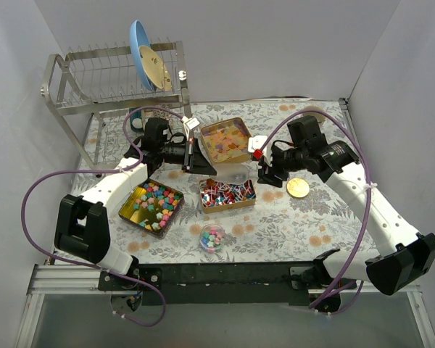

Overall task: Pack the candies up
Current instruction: Adjust the spatula.

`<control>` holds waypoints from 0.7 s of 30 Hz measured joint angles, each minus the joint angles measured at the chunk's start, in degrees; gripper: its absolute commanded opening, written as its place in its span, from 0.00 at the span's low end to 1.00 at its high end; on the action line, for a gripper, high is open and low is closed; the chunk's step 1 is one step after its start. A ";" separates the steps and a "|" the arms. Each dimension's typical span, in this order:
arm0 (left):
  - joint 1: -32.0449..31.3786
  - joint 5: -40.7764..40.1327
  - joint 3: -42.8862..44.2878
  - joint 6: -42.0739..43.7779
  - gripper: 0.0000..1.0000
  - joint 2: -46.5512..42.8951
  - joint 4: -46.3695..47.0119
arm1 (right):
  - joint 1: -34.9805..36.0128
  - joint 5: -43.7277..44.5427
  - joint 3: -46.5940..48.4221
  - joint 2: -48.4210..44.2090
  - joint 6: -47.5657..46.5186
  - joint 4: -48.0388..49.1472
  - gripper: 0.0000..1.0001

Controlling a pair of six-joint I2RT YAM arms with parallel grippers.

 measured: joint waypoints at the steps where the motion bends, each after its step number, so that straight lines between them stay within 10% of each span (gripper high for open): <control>1: 0.02 0.00 -0.04 -0.02 0.00 0.00 0.07 | -0.11 -0.17 0.00 0.00 -0.20 -0.02 0.57; 11: 0.76 0.55 -0.59 -1.14 0.00 -0.04 1.22 | -0.26 -1.49 0.00 0.37 -1.66 -0.42 0.36; 18: 1.18 0.50 -0.90 -1.40 0.00 -0.04 1.46 | -0.33 -1.86 -0.02 1.60 -2.99 -0.63 0.01; 21: 1.55 -0.33 -1.07 -1.29 0.29 -0.04 0.87 | -0.35 -1.90 0.00 2.58 -3.30 -0.61 0.01</control>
